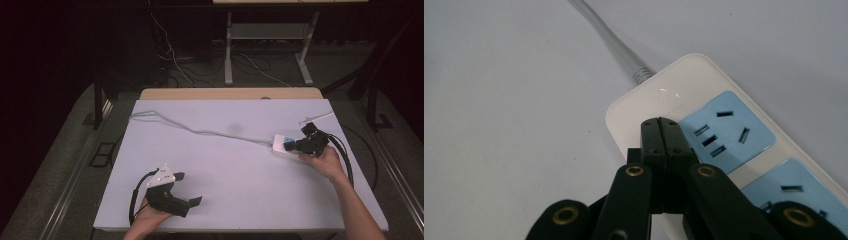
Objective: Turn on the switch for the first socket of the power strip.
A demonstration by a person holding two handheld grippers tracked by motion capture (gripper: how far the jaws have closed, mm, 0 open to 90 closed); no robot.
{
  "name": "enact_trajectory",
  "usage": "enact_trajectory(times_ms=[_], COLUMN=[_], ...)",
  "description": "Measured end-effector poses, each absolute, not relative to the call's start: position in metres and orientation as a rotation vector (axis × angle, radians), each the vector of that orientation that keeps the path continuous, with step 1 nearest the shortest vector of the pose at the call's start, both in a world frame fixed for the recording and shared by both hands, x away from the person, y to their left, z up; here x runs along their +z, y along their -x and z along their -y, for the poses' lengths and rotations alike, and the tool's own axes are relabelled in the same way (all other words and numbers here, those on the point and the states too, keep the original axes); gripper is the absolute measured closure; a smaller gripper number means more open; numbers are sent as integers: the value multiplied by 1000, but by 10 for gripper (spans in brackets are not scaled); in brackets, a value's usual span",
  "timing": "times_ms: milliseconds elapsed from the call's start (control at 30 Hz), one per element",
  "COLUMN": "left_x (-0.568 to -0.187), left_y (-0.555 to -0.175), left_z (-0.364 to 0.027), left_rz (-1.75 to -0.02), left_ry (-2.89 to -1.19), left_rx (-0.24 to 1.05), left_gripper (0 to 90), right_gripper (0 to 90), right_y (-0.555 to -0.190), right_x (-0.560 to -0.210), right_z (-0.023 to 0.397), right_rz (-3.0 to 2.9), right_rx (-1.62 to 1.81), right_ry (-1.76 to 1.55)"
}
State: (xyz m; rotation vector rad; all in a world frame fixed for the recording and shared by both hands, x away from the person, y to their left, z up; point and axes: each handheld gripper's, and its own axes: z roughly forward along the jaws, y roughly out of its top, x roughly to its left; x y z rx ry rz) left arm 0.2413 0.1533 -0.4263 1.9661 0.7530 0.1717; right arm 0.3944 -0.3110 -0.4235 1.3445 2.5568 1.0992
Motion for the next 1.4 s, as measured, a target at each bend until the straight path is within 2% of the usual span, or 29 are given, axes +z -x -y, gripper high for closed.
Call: enact_trajectory(times_ms=[633, 1400], left_x=[-427, -428], left_y=[-243, -243], left_z=[-153, -152], left_rz=[-757, -756], left_ry=[-1968, -1965], left_rx=[168, 159], left_gripper=[0, 0], right_gripper=[900, 900], right_y=[-391, -376], right_x=[-424, -399], right_z=[311, 328], right_rz=[-2535, -2456], right_rx=[1123, 1204], right_ry=[-1338, -1377])
